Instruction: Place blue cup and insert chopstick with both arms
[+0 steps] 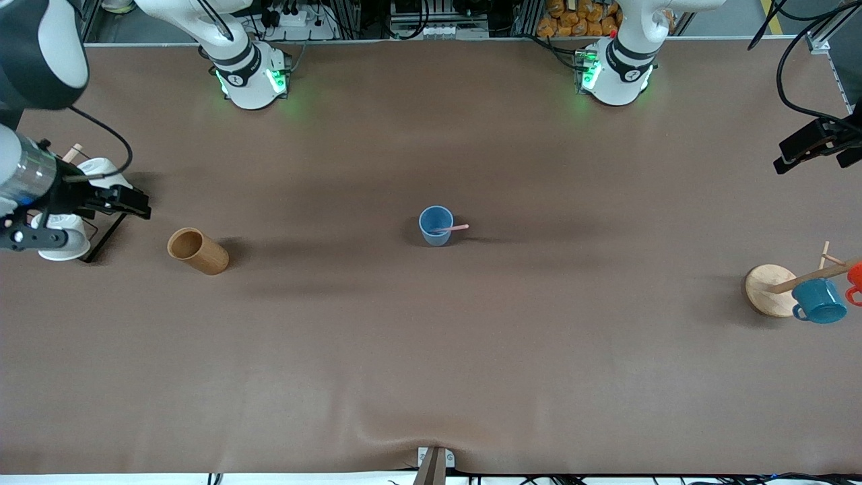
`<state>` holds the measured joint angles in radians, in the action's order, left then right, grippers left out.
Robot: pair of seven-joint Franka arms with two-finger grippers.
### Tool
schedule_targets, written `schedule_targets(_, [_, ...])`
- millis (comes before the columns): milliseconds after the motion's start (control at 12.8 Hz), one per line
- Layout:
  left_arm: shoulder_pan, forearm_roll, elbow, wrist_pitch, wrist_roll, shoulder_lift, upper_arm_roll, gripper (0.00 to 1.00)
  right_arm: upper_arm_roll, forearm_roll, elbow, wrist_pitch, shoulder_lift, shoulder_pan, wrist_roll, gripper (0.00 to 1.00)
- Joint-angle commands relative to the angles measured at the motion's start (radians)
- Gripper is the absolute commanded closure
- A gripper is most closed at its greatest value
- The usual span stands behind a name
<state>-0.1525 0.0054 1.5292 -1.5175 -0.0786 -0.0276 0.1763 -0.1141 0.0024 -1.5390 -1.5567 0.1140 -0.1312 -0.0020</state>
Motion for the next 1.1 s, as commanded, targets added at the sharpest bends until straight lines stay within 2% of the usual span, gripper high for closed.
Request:
schedule_targets(0, [0.004, -0.010, 0.000, 0.022, 0.020, -0.014, -0.003, 0.00, 0.014, 0.004, -0.050, -0.017, -0.079, 0.048, -0.137, 0.00])
schedule_targets(313, [0.002, -0.010, -0.003, 0.025, 0.029, -0.014, -0.006, 0.00, 0.014, 0.002, -0.047, 0.007, -0.143, 0.088, -0.148, 0.00])
schedule_targets(548, [-0.022, -0.008, 0.000, 0.028, 0.036, 0.000, -0.035, 0.00, 0.013, 0.002, -0.043, 0.030, -0.174, 0.114, -0.122, 0.00])
schedule_targets(1017, [-0.042, -0.001, -0.004, 0.033, 0.031, 0.008, -0.063, 0.00, 0.019, 0.017, -0.043, 0.081, -0.197, 0.144, 0.000, 0.00])
